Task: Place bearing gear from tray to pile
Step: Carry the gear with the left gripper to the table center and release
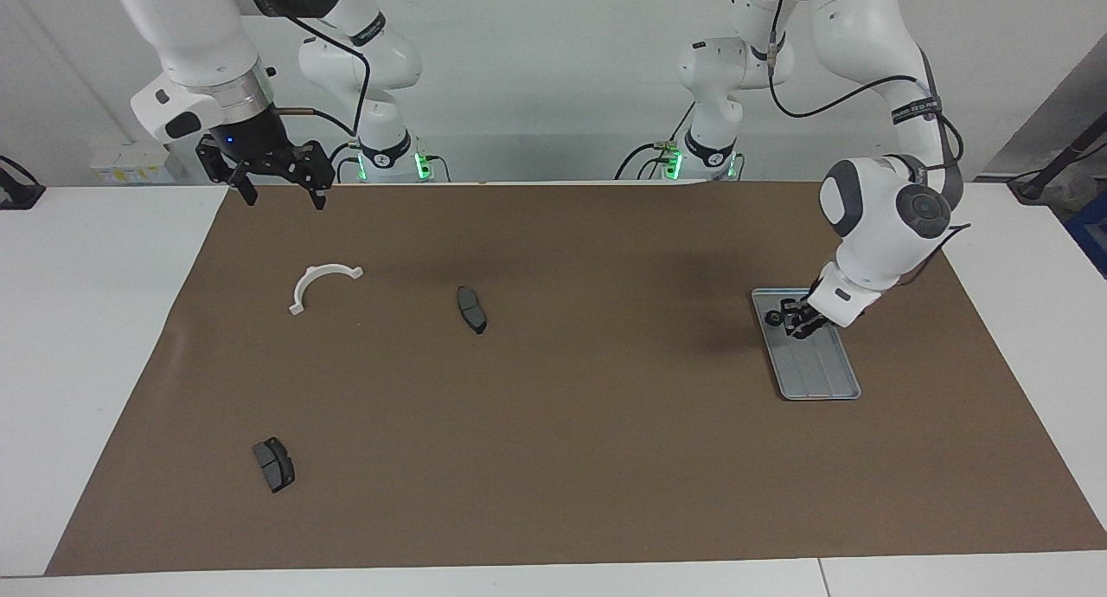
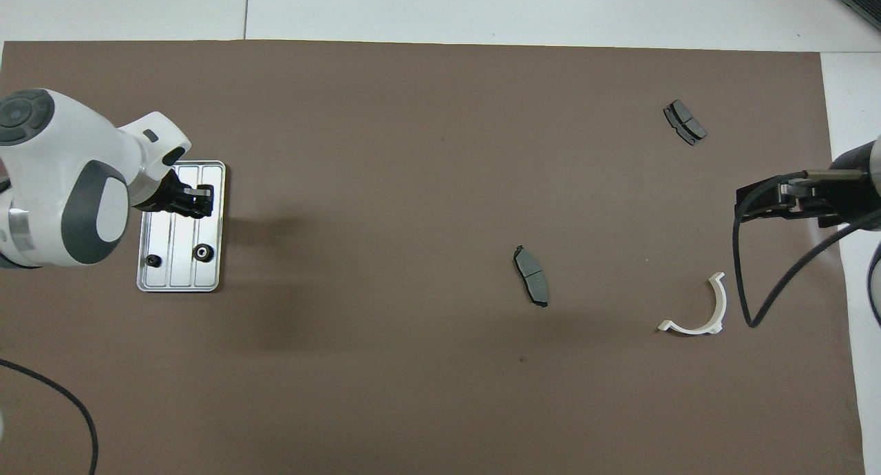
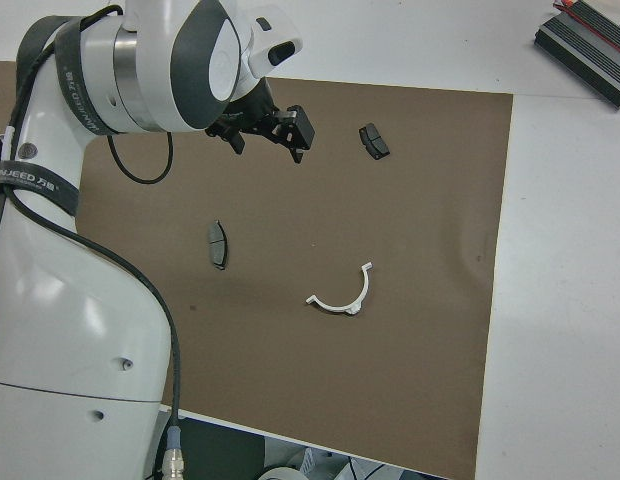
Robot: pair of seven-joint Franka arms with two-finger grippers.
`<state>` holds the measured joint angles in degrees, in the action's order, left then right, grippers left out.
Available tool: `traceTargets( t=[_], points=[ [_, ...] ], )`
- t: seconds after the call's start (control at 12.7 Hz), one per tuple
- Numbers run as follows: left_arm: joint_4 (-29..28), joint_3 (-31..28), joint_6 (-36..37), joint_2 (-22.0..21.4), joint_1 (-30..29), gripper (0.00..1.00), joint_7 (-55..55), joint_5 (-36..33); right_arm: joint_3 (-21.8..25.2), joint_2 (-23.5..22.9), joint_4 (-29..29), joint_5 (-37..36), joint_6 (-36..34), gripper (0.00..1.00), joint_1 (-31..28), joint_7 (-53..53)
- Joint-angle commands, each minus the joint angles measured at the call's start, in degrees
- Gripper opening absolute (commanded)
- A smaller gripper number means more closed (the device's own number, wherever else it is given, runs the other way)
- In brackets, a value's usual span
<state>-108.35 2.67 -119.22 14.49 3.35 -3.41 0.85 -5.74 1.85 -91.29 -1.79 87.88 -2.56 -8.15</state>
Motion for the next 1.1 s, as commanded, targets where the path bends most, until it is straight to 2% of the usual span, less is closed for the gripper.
traceTargets(
  t=[0.0,0.39,0.55,0.87,0.94,1.02],
  points=[
    [0.2,-0.6,-0.1,0.1,5.7,0.0,-8.4,-0.3,-0.2,1.4,-1.7,0.9,0.8,1.0,-0.2,-0.6],
    [0.2,-0.5,-5.3,2.4,19.6,0.0,-30.9,-0.2,-0.2,1.8,-2.9,0.9,3.2,1.0,-0.7,-0.4],
    [0.3,-0.5,-11.7,4.3,25.0,0.0,-39.0,1.8,-0.2,1.8,-3.5,0.9,3.2,1.0,-0.8,-0.5],
    [0.2,-0.5,-13.3,5.2,31.7,0.0,-40.8,4.1,-0.2,1.8,-6.2,0.9,7.2,1.0,-0.2,-0.5],
    [0.1,-0.5,-13.1,5.1,33.0,0.04,-40.8,4.2,-0.2,1.8,-6.7,0.9,8.1,1.0,0.0,-0.5],
    [-0.3,-0.5,-12.5,4.9,34.2,0.13,-40.8,4.2,-0.4,1.8,-7.1,0.9,8.7,1.0,0.1,-0.7]
  ],
)
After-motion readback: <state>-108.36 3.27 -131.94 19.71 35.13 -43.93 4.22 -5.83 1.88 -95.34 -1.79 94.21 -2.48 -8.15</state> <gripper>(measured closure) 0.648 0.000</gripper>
